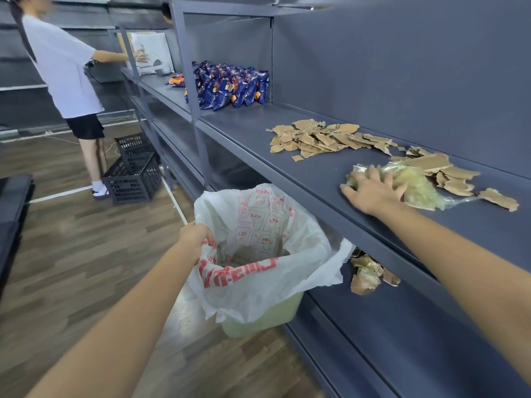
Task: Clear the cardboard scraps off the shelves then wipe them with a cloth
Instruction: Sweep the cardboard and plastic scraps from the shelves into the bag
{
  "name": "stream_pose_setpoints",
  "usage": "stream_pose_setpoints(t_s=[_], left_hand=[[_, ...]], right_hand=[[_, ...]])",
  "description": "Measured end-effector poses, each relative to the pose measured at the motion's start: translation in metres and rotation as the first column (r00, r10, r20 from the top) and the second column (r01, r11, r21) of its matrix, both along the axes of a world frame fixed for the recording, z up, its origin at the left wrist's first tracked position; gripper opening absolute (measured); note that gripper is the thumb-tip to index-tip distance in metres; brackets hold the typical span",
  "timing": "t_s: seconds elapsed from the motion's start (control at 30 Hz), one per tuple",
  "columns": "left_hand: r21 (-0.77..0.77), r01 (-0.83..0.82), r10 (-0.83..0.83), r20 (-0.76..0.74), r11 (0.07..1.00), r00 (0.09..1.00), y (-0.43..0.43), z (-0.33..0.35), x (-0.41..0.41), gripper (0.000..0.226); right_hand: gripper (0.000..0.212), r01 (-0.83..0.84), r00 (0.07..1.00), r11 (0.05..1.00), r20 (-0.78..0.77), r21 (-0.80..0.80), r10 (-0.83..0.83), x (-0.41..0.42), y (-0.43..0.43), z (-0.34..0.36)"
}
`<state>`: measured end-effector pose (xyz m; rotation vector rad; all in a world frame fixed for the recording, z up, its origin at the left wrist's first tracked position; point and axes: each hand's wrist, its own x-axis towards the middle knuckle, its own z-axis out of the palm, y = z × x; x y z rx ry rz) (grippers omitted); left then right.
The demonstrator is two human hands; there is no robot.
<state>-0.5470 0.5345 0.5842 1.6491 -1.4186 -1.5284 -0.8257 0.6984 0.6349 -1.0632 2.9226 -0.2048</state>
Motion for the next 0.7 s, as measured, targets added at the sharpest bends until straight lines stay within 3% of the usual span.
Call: stream_pose_setpoints(t_s=[0.37, 0.47, 0.6, 0.7], left_hand=[[-0.006, 0.003, -0.003, -0.012, 1.000, 1.000, 0.007, 0.003, -0.008, 0.058], [-0.020, 0.013, -0.013, -0.024, 1.000, 1.000, 0.008, 0.004, -0.013, 0.058], [-0.041, 0.021, -0.023, -0.032, 0.999, 0.999, 0.009, 0.007, -0.020, 0.042], [-0.034, 0.020, -0.022, -0.068, 0.999, 0.997, 0.010, 0.007, -0.022, 0.040]], right_hand=[[0.040, -0.214, 0.976, 0.973, -0.051, -0.090, 0.210, 0.061, -0.022, 0.003], [0.044, -0.346, 0.931, 0.937, -0.144, -0.055, 0.335, 0.086, -0.029, 0.001], [0.047, -0.511, 0.829, 0.859, -0.252, 0.023, 0.500, 0.125, -0.041, -0.011], [0.044, -0.598, 0.795, 0.801, -0.134, -0.014, 0.591, 0.142, -0.045, -0.023]])
